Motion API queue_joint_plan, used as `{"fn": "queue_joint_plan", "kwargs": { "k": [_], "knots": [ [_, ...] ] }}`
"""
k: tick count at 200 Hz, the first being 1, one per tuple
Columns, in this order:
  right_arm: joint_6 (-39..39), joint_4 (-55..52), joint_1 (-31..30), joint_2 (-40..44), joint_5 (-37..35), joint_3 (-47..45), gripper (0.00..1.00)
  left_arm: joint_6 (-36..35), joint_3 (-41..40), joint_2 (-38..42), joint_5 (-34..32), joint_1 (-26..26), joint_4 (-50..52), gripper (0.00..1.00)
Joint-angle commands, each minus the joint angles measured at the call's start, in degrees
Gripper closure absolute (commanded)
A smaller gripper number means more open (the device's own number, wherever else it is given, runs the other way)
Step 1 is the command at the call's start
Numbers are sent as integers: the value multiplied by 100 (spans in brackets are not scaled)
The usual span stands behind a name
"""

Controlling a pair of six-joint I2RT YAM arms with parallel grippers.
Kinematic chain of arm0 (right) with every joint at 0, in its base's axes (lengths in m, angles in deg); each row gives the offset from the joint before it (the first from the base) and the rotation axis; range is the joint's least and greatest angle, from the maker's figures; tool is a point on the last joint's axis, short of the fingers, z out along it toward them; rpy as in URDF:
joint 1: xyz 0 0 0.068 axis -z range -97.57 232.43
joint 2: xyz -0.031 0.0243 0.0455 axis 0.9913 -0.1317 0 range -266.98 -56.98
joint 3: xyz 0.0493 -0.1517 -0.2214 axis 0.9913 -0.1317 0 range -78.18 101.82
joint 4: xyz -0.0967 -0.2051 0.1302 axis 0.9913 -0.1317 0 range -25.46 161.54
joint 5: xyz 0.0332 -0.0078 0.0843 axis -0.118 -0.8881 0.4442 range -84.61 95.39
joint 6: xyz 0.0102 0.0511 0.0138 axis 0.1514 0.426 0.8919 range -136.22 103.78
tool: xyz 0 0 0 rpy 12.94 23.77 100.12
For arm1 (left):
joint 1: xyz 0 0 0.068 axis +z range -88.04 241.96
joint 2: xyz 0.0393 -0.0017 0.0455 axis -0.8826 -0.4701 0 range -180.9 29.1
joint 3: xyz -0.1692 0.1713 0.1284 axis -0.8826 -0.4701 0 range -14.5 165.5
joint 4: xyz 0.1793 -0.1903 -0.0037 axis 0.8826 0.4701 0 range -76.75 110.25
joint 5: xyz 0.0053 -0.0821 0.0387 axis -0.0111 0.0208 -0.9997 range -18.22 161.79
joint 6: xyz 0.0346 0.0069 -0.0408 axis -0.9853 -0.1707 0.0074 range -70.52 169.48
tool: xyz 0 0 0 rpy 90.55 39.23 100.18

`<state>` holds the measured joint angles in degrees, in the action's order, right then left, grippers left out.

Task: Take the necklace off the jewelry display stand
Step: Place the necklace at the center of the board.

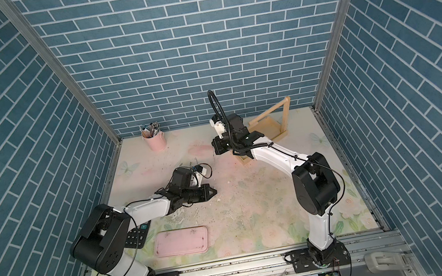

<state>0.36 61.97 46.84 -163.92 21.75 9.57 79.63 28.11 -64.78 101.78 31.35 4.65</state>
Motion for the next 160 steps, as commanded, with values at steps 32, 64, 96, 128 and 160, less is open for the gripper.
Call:
{"fn": "queue_joint_plan", "kwargs": {
  "k": [32,64,96,128,160],
  "knots": [
    [276,297,11,-486,263,244,100,147,36,-400,140,196,64,98],
    [263,249,9,-768,315,466,100,328,86,-646,322,249,-157,98],
    [267,189,9,-977,367,681,100,449,142,-754,401,247,-274,98],
    [259,143,8,-1183,420,857,100,461,191,-769,428,249,-219,98],
    [276,169,0,-1311,422,923,100,465,274,-807,419,247,-52,97]
  ]
}}
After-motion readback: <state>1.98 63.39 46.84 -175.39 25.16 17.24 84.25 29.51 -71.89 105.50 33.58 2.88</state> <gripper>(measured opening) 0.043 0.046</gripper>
